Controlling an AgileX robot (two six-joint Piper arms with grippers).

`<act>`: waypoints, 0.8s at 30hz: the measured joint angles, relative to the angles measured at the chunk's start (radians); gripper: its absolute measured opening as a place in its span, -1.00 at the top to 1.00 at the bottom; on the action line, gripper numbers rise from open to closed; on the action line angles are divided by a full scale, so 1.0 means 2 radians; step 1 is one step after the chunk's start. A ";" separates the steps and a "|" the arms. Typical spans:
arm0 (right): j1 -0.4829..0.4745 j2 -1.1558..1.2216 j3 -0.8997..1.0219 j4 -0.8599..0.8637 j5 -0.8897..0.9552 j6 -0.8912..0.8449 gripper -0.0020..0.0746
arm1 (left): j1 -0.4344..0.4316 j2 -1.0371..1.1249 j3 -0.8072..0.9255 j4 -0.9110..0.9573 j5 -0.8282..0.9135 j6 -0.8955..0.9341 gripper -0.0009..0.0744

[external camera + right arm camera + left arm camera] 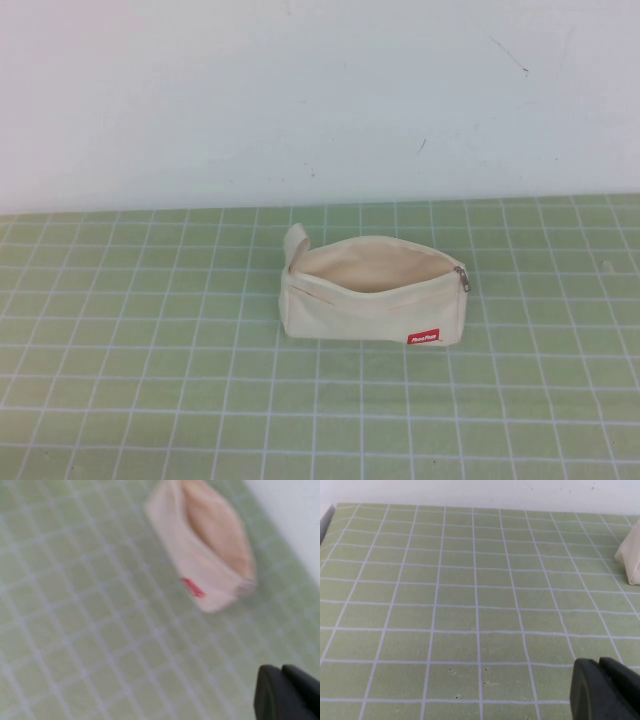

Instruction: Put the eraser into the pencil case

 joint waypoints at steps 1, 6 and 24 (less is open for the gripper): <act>0.000 -0.020 0.032 0.013 -0.027 0.000 0.95 | 0.000 0.000 0.000 0.000 0.000 0.000 0.98; 0.000 -0.126 0.203 0.069 -0.148 0.001 0.95 | 0.000 0.000 0.000 0.000 0.000 0.000 0.98; -0.002 -0.222 0.393 0.075 -0.180 0.002 0.95 | 0.000 0.000 0.000 0.000 0.000 0.000 0.98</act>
